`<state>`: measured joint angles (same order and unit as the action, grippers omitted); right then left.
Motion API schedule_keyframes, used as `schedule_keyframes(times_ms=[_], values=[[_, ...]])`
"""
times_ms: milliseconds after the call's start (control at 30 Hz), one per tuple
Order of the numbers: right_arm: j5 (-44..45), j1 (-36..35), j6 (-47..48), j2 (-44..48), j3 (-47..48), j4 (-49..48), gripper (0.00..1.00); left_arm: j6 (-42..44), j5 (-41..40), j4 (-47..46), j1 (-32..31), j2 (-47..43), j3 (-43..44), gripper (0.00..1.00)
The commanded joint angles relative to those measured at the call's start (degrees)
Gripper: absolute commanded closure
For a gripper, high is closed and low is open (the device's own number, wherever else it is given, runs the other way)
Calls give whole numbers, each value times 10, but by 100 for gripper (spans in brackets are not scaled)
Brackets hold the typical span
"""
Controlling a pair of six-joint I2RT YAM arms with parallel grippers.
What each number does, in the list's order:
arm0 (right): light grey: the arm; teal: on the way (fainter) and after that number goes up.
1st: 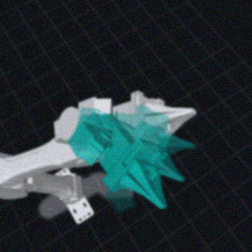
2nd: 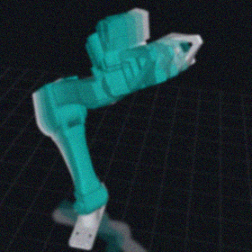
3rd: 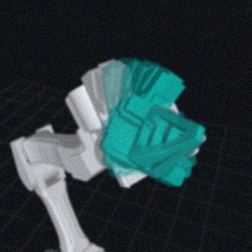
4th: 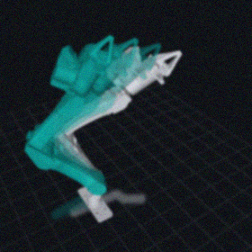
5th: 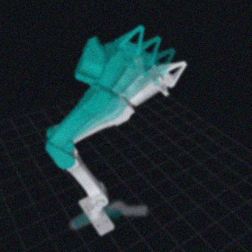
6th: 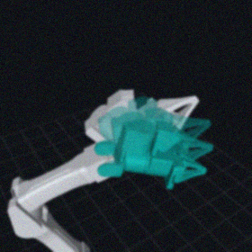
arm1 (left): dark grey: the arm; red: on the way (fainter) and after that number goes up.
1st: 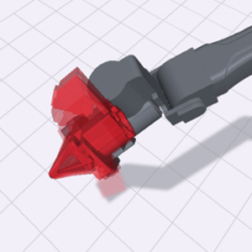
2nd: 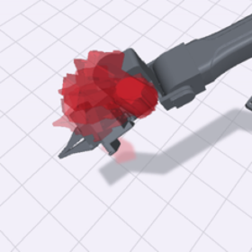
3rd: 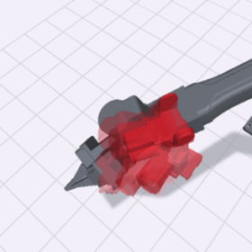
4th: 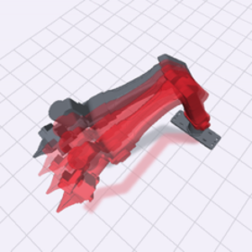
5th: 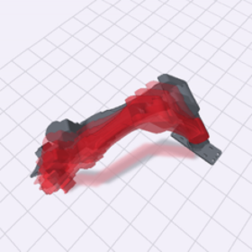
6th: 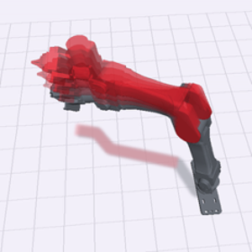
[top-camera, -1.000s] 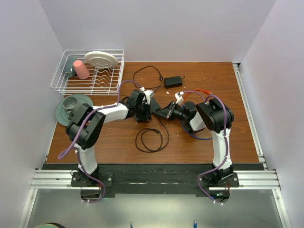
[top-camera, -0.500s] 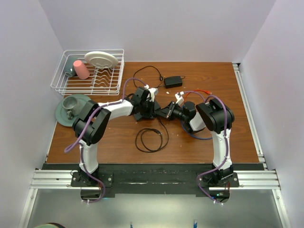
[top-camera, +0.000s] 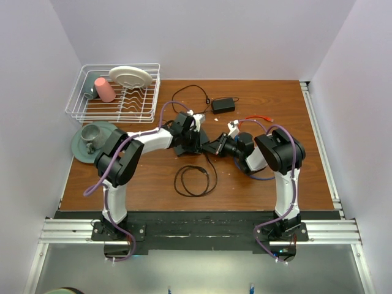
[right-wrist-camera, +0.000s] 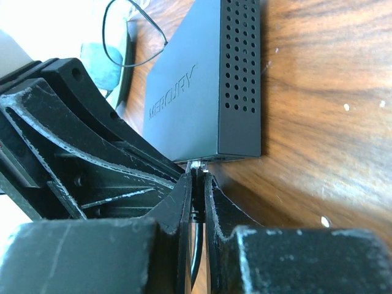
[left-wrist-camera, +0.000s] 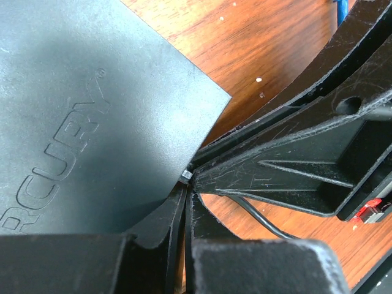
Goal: Pull the plug from the switch port
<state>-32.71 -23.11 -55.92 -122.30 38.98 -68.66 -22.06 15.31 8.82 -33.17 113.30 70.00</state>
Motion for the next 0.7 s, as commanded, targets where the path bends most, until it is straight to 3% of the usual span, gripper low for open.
schedule_keyframes(times_ms=[0,667], values=[[-61,-6,34,-17,-65,152,100,-1,-78,-19,26,17,27,94],[-60,-8,47,5,-114,153,100,-5,-109,-4,52,30,67,94]])
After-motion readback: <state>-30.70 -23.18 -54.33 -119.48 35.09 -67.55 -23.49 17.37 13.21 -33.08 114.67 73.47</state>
